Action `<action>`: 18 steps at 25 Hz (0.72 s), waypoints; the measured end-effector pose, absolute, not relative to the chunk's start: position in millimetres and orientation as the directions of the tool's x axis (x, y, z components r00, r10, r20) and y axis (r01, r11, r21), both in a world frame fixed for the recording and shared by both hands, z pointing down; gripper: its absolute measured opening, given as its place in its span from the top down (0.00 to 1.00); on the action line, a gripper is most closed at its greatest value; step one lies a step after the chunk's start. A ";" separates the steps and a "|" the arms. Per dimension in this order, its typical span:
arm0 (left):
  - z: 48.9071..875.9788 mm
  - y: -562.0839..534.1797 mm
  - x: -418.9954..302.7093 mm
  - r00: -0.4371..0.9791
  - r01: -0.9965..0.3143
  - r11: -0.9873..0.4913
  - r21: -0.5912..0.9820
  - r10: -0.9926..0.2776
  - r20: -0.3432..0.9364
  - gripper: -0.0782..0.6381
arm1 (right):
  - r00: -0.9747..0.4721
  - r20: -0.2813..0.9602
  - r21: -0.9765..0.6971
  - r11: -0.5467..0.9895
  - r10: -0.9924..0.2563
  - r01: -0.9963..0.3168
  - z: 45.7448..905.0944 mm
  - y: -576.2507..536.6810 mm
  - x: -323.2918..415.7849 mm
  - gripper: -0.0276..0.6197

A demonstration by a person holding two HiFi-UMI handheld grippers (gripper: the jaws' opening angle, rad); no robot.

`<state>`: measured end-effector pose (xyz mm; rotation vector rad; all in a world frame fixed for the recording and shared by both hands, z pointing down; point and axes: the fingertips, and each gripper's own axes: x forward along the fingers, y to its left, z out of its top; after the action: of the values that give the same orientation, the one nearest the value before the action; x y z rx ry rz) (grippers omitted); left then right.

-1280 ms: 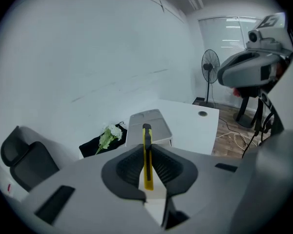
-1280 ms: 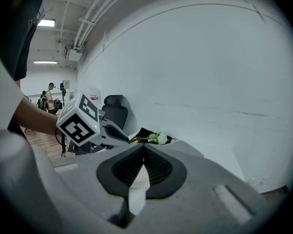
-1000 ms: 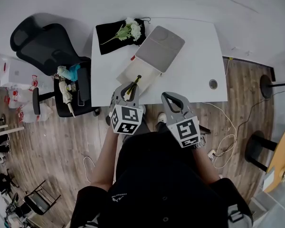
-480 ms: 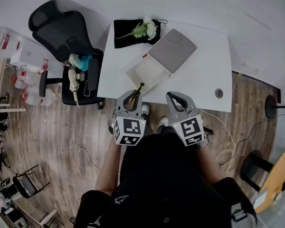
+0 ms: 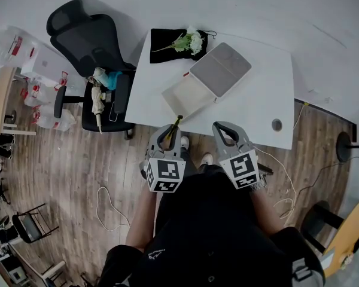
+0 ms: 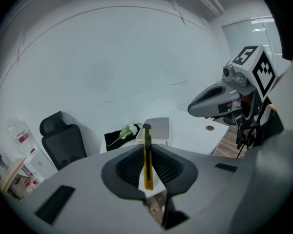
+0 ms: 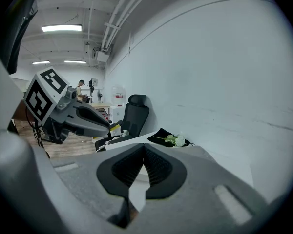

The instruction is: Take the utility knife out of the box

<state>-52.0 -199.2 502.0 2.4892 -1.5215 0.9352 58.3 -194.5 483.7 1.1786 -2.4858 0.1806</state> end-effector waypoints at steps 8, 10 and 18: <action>493.4 -197.8 -42.7 0.314 -0.840 -0.485 -0.242 -0.799 0.513 0.82 | -0.582 0.388 0.065 0.651 -0.715 -0.756 480.4 -187.4 69.5 0.95; 489.2 -199.4 -41.1 0.312 -0.841 -0.481 -0.249 -0.806 0.504 0.82 | -0.579 0.381 0.068 0.646 -0.721 -0.760 477.8 -190.3 72.6 0.95; 462.2 -214.0 -36.7 0.311 -0.834 -0.469 -0.291 -0.835 0.453 0.82 | -0.586 0.330 0.116 0.647 -0.740 -0.753 450.4 -205.5 76.0 0.95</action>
<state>-36.7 -214.0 462.2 2.5457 -1.6205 0.8823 76.0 -205.5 450.4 1.1874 -2.5198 0.0515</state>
